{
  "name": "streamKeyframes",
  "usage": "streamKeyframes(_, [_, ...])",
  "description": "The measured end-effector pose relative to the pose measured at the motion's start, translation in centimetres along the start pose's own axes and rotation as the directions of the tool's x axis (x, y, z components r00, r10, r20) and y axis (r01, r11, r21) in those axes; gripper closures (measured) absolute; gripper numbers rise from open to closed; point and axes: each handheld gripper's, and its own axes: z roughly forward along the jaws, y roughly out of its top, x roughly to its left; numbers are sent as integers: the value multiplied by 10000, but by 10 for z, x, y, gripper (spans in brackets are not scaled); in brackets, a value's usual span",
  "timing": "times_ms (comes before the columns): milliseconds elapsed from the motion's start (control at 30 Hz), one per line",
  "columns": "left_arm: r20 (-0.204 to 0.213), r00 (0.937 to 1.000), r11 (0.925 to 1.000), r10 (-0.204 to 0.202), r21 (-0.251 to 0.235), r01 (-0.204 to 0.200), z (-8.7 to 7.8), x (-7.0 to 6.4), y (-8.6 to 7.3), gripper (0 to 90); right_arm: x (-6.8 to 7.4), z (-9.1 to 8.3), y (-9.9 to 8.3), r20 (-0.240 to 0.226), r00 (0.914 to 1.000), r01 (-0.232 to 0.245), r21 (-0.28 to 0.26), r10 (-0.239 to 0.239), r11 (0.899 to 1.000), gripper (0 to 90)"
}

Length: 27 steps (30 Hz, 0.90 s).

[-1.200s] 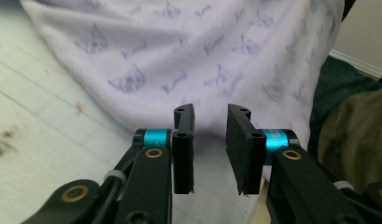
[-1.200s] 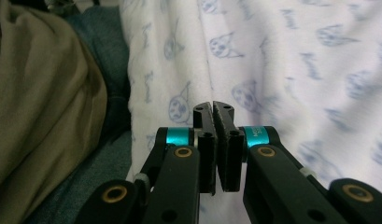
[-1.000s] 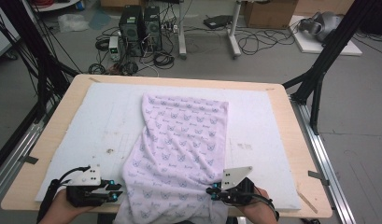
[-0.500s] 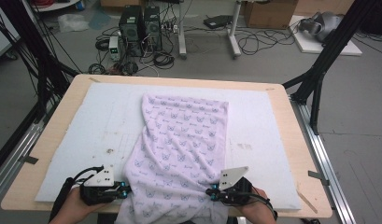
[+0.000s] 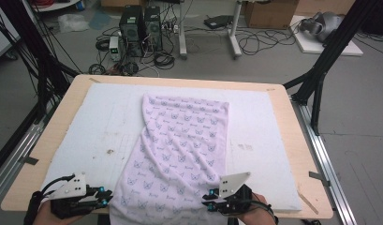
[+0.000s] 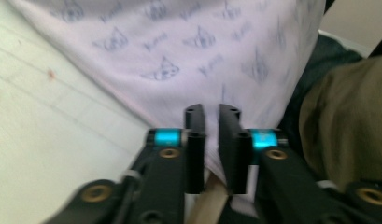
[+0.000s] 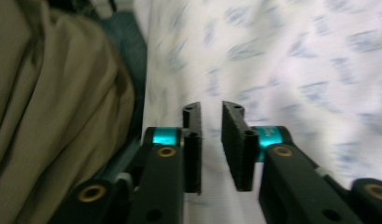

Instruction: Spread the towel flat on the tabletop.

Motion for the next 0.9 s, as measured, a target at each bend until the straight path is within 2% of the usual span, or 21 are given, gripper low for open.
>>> streamKeyframes(100, [-200,9998,9999,15,-134,-18,17,17,13,670,-10,-4,-2,413,9989,-210,101,206,9997,695])
streamKeyframes(167, [-210,9998,10000,22,-84,-24,30,27,20,649,-17,0,-6,553,9979,-361,285,344,9989,651])
streamKeyframes(233, [-219,9997,9997,46,225,-41,46,35,25,619,-23,5,-10,675,9968,-454,438,424,9980,628])
streamKeyframes(300, [-59,10000,9974,-63,720,67,62,41,26,606,-29,10,-16,762,9958,-564,621,517,9965,630])
streamKeyframes(333, [19,10000,9946,49,1035,-51,68,42,25,647,-31,11,-18,787,9953,-613,701,558,9957,637])
streamKeyframes(367, [-22,9998,9969,177,764,-175,69,42,23,736,-32,12,-20,706,9956,-662,631,617,9958,652])
streamKeyframes(400, [46,9999,9972,93,745,-96,69,43,23,837,-34,12,-20,677,9953,-738,555,699,9957,671])
streamKeyframes(433, [12,10000,9971,-27,763,26,68,43,23,871,-35,12,-21,644,9952,-766,505,733,9958,697])
streamKeyframes(500, [-197,9998,9962,53,868,-36,65,40,23,884,-37,12,-20,556,9961,-716,534,686,9960,779])
streamKeyframes(567, [-369,9993,9963,89,858,-57,57,36,20,886,-38,12,-19,508,9973,-558,634,526,9964,838])
streamKeyframes(667, [-513,9987,9975,67,702,-31,38,32,14,887,-35,12,-18,535,9977,-460,670,424,9967,868])
streamKeyframes(733, [-443,9990,9987,-20,517,43,27,27,11,887,-34,12,-18,514,9975,-518,674,483,9964,874])
streamKeyframes(833, [-286,9996,9993,80,369,-69,19,19,9,880,-29,9,-16,322,9988,-380,749,357,9965,893])
streamKeyframes(867, [-266,9996,9996,93,279,-86,17,18,9,868,-27,6,-15,333,9989,-337,644,316,9974,869])
streamKeyframes(900, [-354,9994,9997,18,231,-10,16,18,10,777,-26,3,-15,362,9985,-423,483,405,9979,828])
